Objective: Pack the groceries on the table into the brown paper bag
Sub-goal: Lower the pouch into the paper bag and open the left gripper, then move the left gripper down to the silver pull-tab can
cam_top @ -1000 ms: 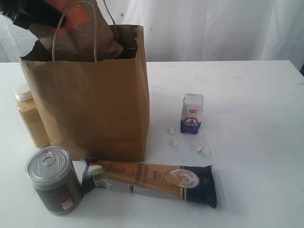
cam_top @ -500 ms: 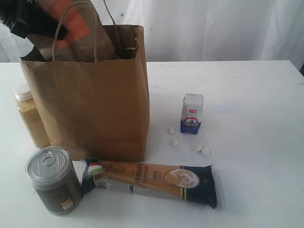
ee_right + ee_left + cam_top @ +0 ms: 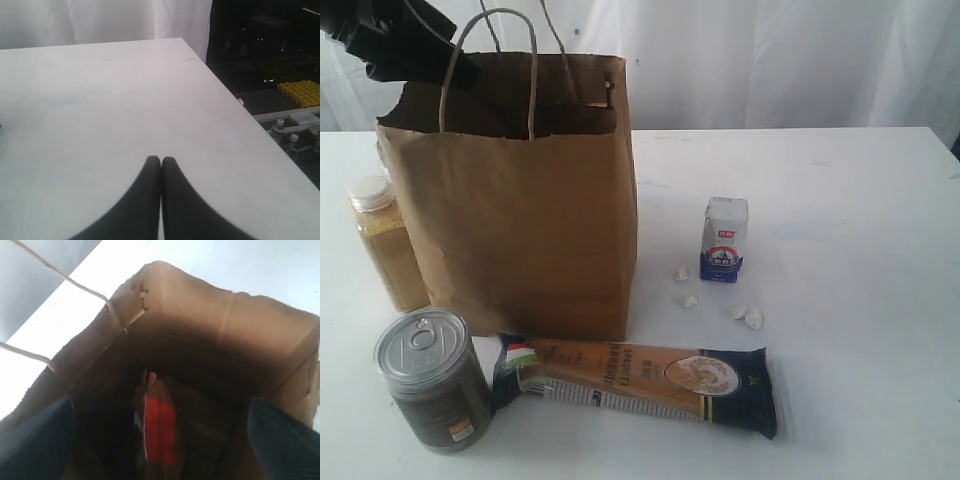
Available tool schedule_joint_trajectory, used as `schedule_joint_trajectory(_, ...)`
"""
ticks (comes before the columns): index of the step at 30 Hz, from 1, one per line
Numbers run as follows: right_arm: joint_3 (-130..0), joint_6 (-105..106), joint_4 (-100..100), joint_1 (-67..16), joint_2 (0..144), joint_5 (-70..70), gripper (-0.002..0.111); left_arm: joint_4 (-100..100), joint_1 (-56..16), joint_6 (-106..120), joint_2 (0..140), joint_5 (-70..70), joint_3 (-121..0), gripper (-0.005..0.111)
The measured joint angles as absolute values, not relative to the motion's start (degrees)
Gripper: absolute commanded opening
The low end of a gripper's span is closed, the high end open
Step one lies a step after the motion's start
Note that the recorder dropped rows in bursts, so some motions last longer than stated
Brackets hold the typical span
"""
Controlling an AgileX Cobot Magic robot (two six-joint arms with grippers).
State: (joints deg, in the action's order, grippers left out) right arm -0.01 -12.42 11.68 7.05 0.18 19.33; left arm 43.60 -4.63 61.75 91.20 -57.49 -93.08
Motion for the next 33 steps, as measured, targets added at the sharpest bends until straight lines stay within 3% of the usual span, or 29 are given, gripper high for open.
schedule_joint_trajectory(18,0.0,-12.4,11.7,7.1,0.2,19.3,0.000,44.3,-4.6,61.6,88.4,-52.0,-96.5,0.093)
schedule_joint_trajectory(33,0.0,-12.4,11.7,7.1,0.2,19.3,0.000,19.5,-4.6,43.0,78.5,-44.7,-98.5,0.092)
